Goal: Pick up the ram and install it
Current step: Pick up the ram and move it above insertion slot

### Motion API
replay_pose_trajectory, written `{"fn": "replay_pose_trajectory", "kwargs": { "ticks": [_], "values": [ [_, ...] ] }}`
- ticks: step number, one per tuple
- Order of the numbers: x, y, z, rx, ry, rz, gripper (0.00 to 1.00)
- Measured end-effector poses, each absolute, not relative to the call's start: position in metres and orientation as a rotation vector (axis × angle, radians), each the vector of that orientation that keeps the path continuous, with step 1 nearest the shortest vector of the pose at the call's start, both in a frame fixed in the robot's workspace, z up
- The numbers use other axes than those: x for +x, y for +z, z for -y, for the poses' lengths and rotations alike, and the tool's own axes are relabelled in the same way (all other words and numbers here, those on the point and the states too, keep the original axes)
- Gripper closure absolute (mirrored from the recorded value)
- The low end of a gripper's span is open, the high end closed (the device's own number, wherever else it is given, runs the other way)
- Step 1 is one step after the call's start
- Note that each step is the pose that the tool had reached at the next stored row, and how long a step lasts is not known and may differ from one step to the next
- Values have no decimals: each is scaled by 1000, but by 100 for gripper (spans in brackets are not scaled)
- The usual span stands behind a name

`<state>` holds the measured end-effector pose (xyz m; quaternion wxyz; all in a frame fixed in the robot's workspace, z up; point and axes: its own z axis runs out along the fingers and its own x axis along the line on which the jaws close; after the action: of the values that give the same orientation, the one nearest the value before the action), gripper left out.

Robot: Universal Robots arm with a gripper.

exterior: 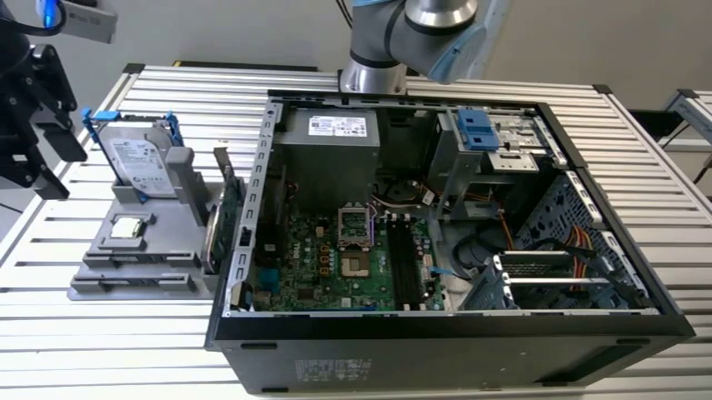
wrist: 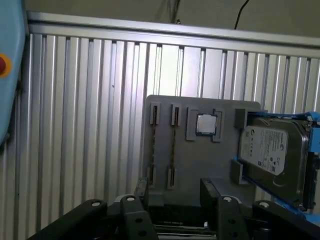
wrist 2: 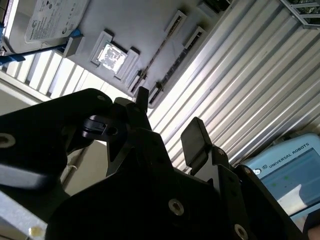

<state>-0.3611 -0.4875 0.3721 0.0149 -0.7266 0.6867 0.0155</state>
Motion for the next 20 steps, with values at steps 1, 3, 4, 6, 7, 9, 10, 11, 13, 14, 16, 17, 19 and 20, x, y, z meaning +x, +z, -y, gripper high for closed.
{"fn": "replay_pose_trajectory", "kwargs": {
  "ticks": [1,3,4,6,7,9,10,11,13,14,16,17,19,20],
  "values": [
    [-361,371,487,-2261,48,-2137,0],
    [-361,369,487,-2262,48,-2137,0],
    [-361,368,487,-2262,48,-2137,0],
    [-361,366,487,-2262,48,-2137,0],
    [-361,365,487,-2262,48,-2137,0],
    [-361,363,487,-2262,48,-2137,0],
    [-361,362,487,-2262,48,-2137,0],
    [-361,361,487,-2262,48,-2137,0],
    [-361,359,488,-2262,48,-2137,0],
    [-361,358,488,-2262,48,-2137,0],
    [-361,356,487,-2262,48,-2137,0],
    [-361,355,487,-2262,48,-2137,0],
    [-361,354,487,-2262,48,-2138,0],
    [-361,353,487,-2261,48,-2138,0]
  ]
}}
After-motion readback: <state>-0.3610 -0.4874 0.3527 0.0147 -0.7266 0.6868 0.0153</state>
